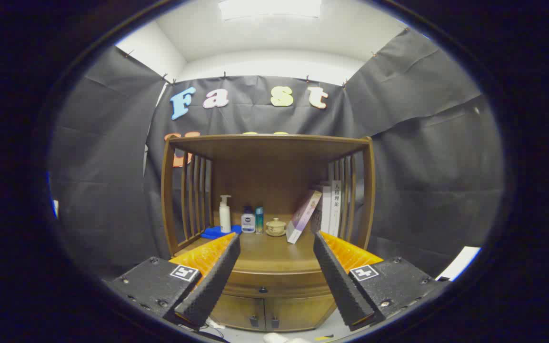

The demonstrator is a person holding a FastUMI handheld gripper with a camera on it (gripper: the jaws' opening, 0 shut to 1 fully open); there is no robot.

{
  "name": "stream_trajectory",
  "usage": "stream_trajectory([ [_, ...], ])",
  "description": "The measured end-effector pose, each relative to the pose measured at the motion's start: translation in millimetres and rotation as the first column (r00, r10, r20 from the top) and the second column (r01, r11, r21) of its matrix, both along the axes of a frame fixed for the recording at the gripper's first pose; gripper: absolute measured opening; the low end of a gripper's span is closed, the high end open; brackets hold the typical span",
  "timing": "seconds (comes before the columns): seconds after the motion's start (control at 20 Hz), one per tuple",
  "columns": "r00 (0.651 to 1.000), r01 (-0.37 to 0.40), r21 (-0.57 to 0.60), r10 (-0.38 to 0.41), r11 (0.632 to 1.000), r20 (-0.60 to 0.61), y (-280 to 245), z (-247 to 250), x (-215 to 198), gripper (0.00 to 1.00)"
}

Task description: Pull open the drawer, take out the items inside it, and place them on the countertop above the cabinet.

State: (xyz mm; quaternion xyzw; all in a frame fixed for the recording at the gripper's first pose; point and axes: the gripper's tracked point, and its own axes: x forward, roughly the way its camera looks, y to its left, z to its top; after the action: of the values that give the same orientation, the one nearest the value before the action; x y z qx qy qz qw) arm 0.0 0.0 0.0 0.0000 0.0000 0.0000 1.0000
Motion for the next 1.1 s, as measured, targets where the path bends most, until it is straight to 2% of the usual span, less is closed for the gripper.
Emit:
stream_trajectory([
  [0.65,1.000,-0.002,-0.009,0.002,1.000,0.003,3.3,6.6,3.8,1.00],
  [1.1,0.999,0.026,-0.004,-0.026,1.000,-0.036,-2.9,-33.3,23.1,1.00],
])
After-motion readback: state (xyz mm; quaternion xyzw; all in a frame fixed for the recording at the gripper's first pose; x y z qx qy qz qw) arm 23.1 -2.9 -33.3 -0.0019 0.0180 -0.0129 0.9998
